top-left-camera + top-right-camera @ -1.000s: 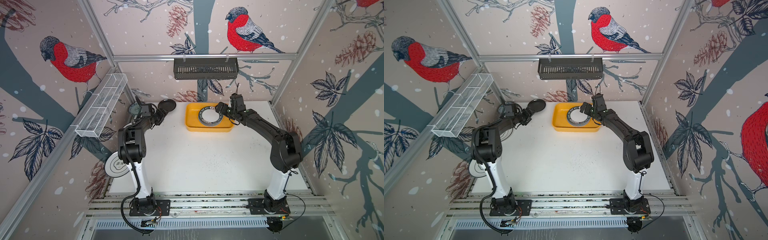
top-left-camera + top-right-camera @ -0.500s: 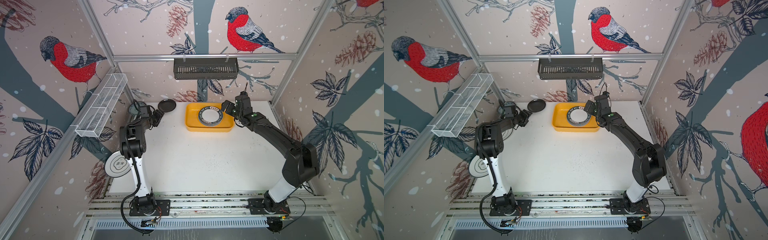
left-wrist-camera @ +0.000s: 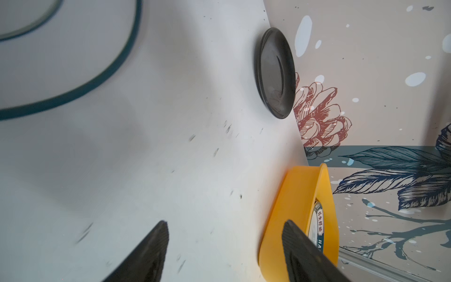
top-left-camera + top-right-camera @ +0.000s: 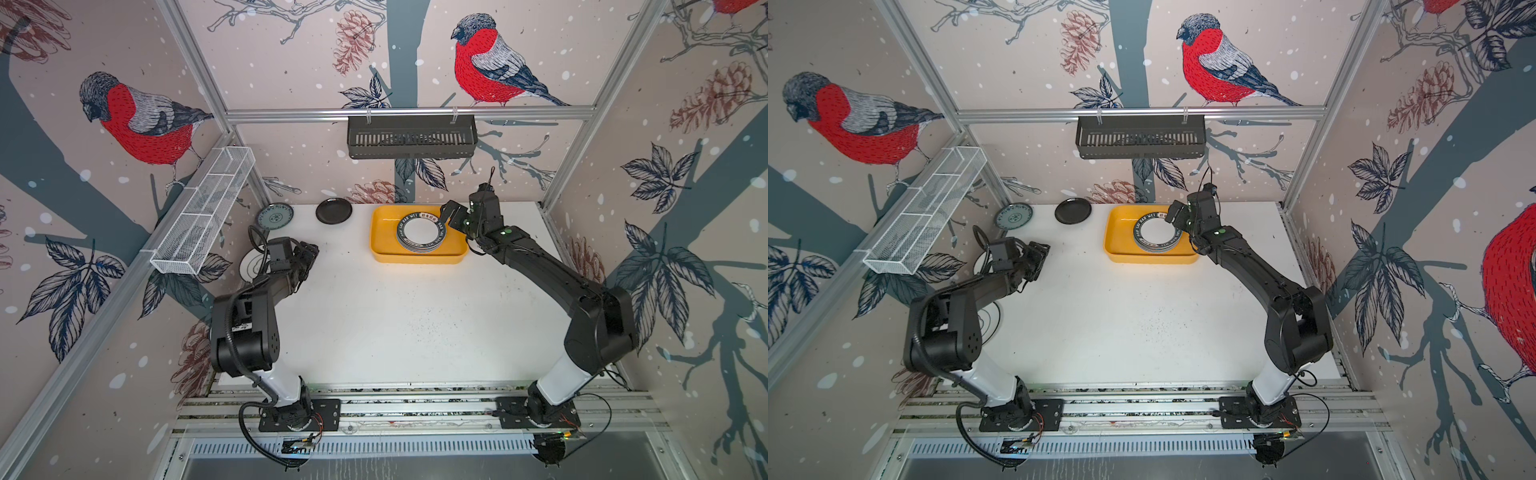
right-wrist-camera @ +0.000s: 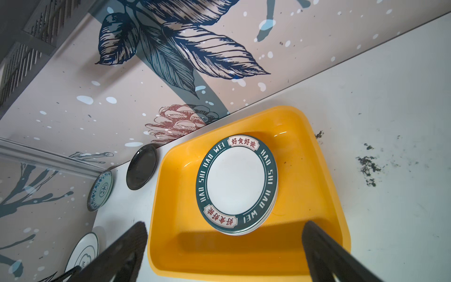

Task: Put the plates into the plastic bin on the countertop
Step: 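Open the right gripper onto the stack while the left arm swings toward the white plates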

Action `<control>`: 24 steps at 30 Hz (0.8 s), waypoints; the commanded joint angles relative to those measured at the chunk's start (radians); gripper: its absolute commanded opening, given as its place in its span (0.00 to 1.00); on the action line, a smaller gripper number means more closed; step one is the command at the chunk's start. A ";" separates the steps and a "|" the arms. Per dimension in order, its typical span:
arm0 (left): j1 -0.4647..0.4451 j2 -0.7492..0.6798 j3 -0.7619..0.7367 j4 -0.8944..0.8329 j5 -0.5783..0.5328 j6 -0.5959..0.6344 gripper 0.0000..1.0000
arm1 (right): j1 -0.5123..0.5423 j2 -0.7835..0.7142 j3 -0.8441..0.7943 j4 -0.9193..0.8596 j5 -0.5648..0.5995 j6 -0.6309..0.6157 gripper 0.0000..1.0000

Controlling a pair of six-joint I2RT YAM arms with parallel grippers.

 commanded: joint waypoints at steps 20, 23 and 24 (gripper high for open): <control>0.383 -0.904 -0.434 -0.554 -0.092 0.049 0.79 | 0.014 -0.050 -0.100 0.100 -0.192 -0.047 1.00; 0.468 -0.908 -0.456 -0.550 -0.044 0.048 0.79 | 0.013 -0.052 -0.115 0.109 -0.198 -0.039 1.00; 0.495 -0.902 -0.461 -0.548 -0.026 0.048 0.79 | 0.014 -0.052 -0.118 0.110 -0.201 -0.037 1.00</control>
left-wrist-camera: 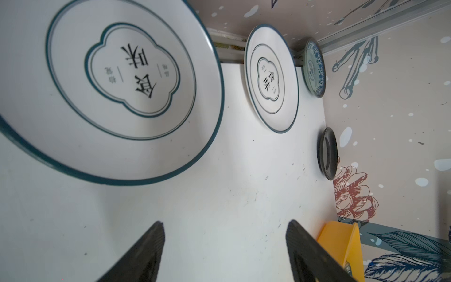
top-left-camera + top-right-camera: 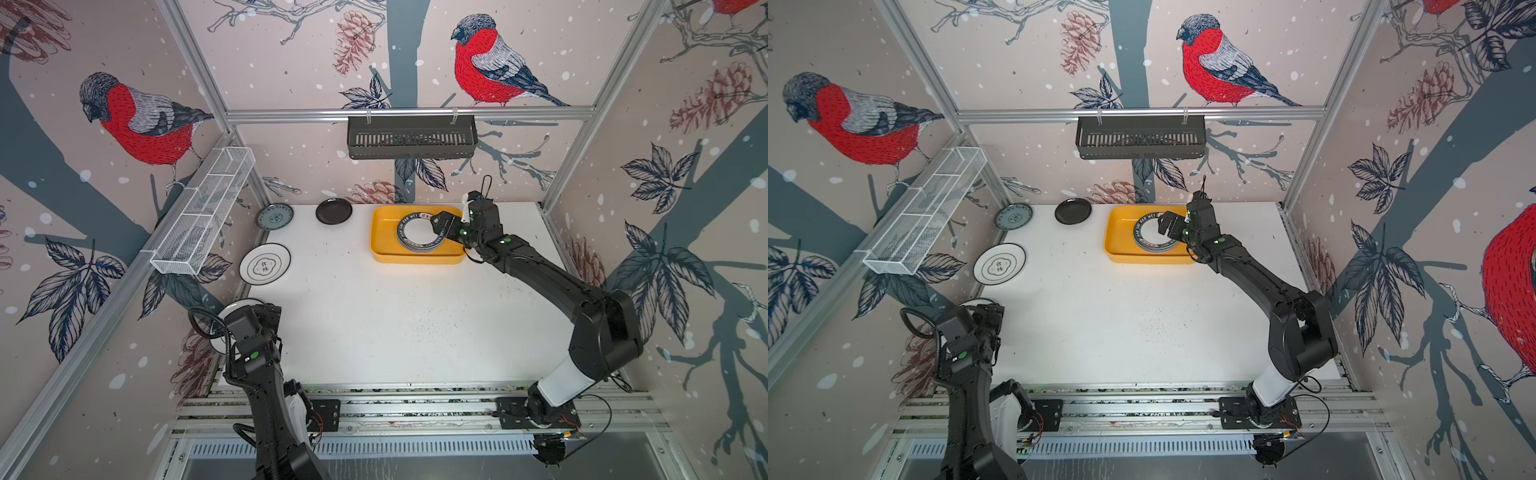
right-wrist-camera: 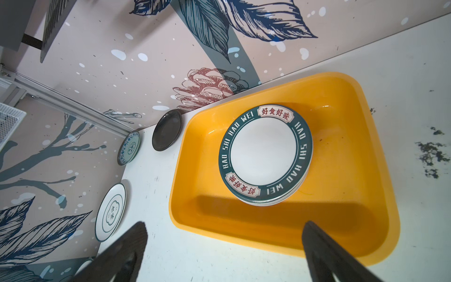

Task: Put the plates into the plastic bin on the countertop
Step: 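Open the right gripper onto the stack while the left arm swings toward the white plates, then grip the edge of a white flower-centred plate with the left gripper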

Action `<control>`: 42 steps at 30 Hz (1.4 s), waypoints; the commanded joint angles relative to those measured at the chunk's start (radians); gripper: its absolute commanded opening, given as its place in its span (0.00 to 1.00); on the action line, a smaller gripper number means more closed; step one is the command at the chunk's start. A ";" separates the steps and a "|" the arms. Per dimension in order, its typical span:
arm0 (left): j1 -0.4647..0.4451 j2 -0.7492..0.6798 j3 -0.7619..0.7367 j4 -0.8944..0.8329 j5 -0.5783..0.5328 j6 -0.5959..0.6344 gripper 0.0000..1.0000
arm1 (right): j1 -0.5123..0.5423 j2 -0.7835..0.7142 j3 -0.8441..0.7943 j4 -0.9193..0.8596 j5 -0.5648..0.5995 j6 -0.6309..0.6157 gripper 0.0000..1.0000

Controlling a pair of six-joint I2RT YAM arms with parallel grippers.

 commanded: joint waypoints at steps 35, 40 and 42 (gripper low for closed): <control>0.273 0.045 -0.286 0.285 0.126 -0.181 0.73 | -0.001 0.246 0.333 -0.099 -0.062 -0.040 1.00; 0.275 0.064 -0.287 0.295 0.115 -0.189 0.66 | -0.004 0.264 0.359 -0.110 -0.058 -0.036 1.00; 0.275 0.056 -0.289 0.297 0.108 -0.198 0.60 | -0.007 0.275 0.370 -0.115 -0.059 -0.031 1.00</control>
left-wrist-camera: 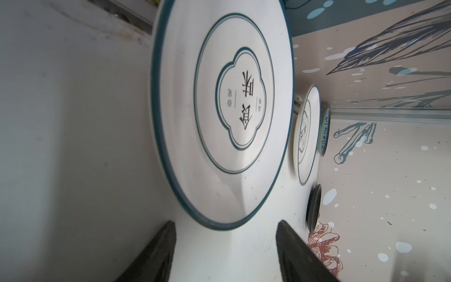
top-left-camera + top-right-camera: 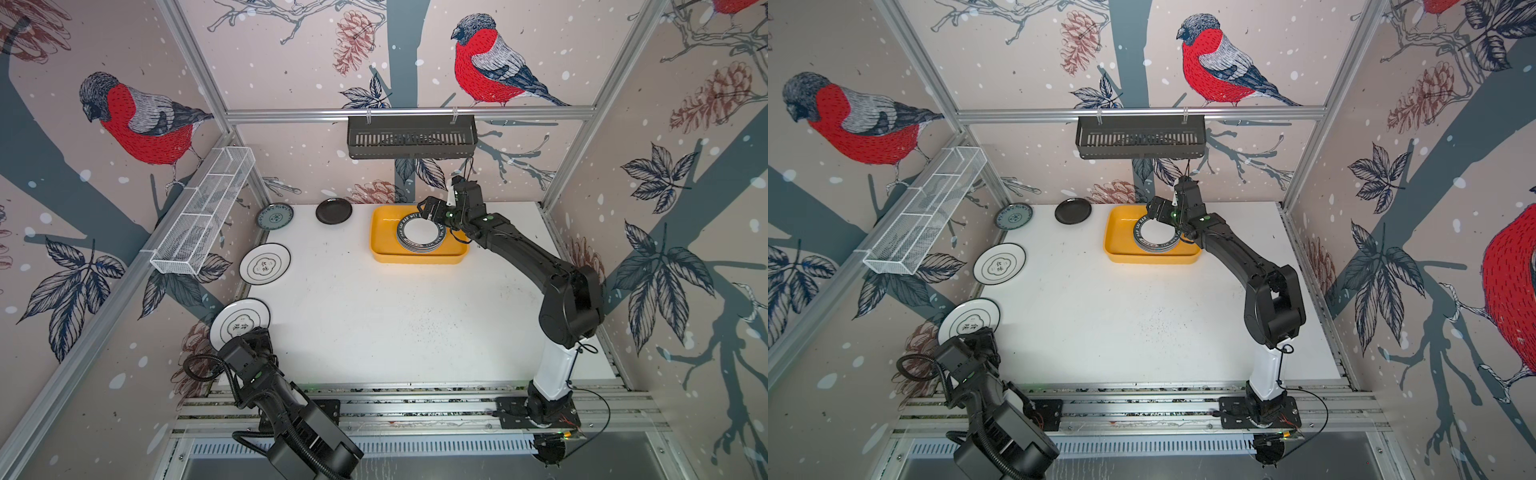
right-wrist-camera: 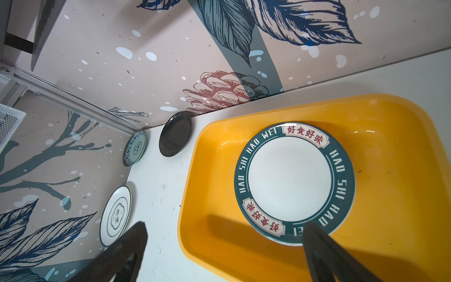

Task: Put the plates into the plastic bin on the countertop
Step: 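Grip the edge of a white flower-centred plate with the left gripper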

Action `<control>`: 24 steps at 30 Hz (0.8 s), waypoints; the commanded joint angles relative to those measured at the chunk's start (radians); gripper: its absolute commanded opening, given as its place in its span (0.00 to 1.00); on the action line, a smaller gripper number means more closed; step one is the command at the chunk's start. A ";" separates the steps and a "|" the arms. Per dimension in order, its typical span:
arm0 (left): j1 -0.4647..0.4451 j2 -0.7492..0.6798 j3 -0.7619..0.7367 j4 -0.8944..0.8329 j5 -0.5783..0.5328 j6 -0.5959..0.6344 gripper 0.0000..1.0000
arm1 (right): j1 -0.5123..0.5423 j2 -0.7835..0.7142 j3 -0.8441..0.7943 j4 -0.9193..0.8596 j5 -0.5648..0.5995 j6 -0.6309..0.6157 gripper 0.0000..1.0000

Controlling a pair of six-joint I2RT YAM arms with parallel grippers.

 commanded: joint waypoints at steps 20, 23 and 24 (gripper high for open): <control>0.018 -0.018 0.011 -0.049 -0.050 -0.024 0.00 | -0.010 0.034 0.041 -0.018 0.000 0.016 1.00; 0.018 -0.054 0.043 -0.104 -0.046 -0.001 0.00 | -0.010 0.032 0.036 -0.015 0.000 0.022 1.00; 0.019 -0.068 0.057 -0.133 -0.047 0.006 0.00 | -0.010 0.034 0.034 -0.014 -0.002 0.023 1.00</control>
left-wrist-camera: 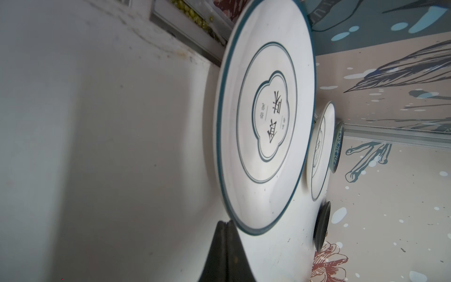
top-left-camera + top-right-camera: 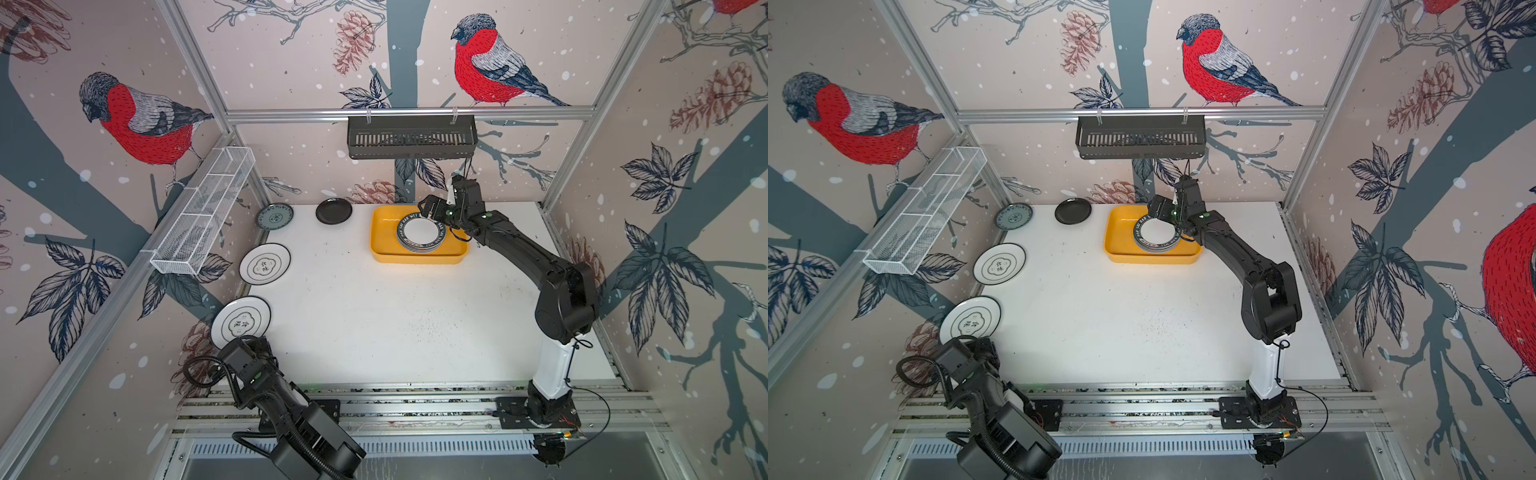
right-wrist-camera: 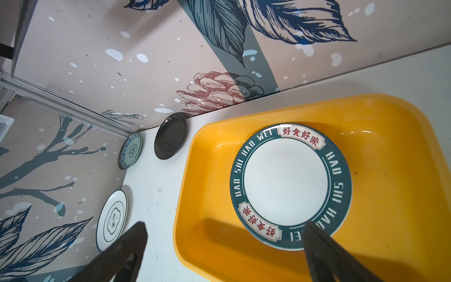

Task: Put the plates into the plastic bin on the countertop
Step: 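Grip the edge of a white flower-centred plate with the left gripper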

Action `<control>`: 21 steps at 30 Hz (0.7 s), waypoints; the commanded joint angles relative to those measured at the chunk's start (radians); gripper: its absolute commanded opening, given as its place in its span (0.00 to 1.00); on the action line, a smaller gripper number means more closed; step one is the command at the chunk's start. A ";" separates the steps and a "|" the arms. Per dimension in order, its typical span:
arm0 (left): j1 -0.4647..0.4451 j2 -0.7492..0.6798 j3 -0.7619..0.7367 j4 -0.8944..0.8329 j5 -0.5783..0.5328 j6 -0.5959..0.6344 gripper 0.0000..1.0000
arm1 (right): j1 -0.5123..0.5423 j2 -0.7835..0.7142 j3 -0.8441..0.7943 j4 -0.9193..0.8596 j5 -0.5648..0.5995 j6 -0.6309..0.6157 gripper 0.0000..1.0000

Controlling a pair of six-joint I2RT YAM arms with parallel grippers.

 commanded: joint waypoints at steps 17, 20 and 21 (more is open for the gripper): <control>0.003 -0.144 0.053 -0.208 0.094 0.009 0.37 | -0.001 -0.005 -0.033 0.027 -0.018 0.021 1.00; 0.004 -0.121 0.041 -0.201 0.066 0.019 0.71 | -0.001 -0.006 -0.031 0.023 -0.016 0.019 1.00; 0.003 -0.112 0.039 -0.199 0.053 0.024 0.76 | -0.003 -0.006 -0.029 0.021 -0.016 0.018 1.00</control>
